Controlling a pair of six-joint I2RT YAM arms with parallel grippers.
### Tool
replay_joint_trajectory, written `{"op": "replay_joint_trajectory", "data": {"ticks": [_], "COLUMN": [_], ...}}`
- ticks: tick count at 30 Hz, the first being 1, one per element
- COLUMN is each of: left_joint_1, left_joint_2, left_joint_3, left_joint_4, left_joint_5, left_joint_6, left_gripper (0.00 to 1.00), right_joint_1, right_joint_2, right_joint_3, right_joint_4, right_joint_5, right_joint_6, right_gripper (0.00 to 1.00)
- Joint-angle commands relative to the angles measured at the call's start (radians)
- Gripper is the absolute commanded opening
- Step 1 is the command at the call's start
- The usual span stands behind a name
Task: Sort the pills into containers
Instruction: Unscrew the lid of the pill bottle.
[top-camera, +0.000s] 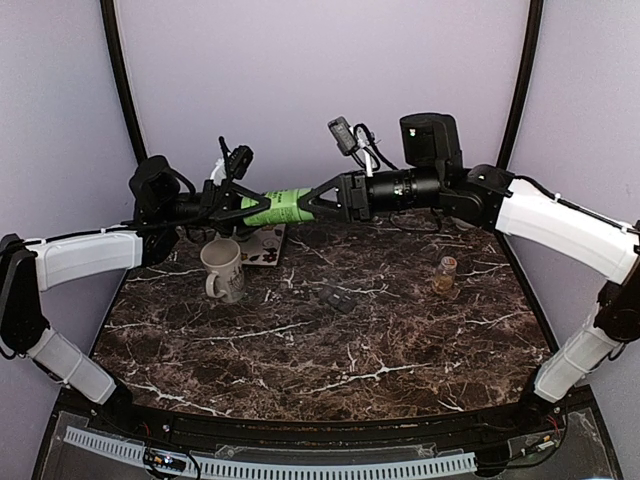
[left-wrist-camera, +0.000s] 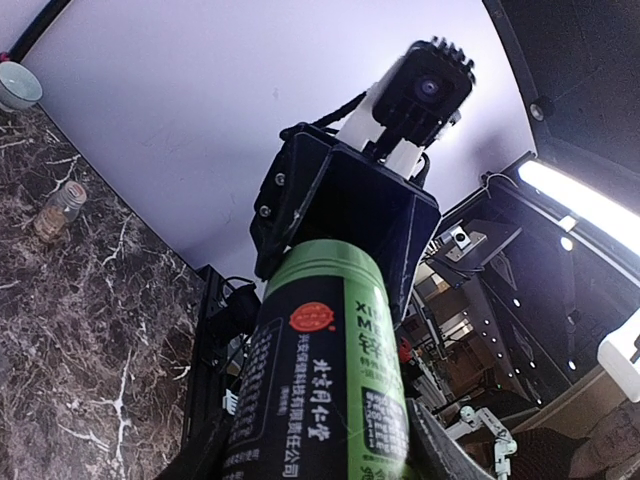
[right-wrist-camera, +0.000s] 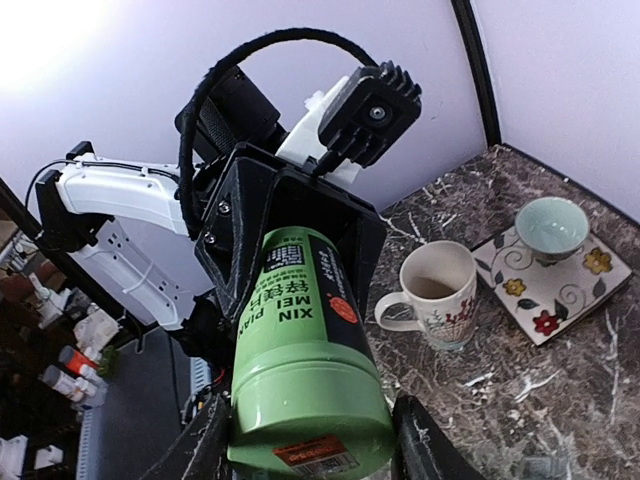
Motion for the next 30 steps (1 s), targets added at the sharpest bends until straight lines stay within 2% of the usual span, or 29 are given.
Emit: {"op": "replay_joint_trajectory", "data": {"ticks": [1,8,11,13,16,21,26,30], "left_joint_1": [-0.012,-0.014,-0.016,-0.017,-0.017,-0.017,-0.017,-0.017], "left_joint_2": [-0.016,-0.012,-0.009,-0.008,-0.006,-0.009,-0.018,-0.037], "left_joint_3": [0.022,0.025,0.023,0.02,0.019,0.018,0.022,0.038], "left_joint_4": [0.199,0.198,0.2,0.201,0.2,0.151,0.075,-0.06], "left_joint_5": [0.049,0.059,0.057,0.053,0.051,0.045,0.033,-0.005], "left_joint_6": [-0.134,-0.141,-0.138,-0.134,-0.128,-0.075,0.002,0.137], "left_gripper": [0.0,0.0,0.0,0.0,0.0,0.0,0.0,0.0], "right_joint_1": [0.04,0.049,0.049,0.049,0.049,0.042,0.029,0.017], "right_joint_2": [-0.02,-0.027,-0.012,0.002,0.008,-0.013,-0.036,-0.062], "right_joint_3": [-0.014,-0.022,-0.007,0.006,0.011,-0.003,-0.017,-0.053], "right_joint_4": [-0.107,-0.101,-0.109,-0.114,-0.101,-0.045,-0.005,0.026], "right_joint_5": [0.134,0.181,0.163,0.144,0.127,0.1,0.086,0.076], "right_joint_6": [-0.219,-0.274,-0.273,-0.264,-0.24,-0.178,-0.108,-0.023], "right_gripper": [0.28,0.29,0.34,0.42,0.6,0.77,0.8,0.8]}}
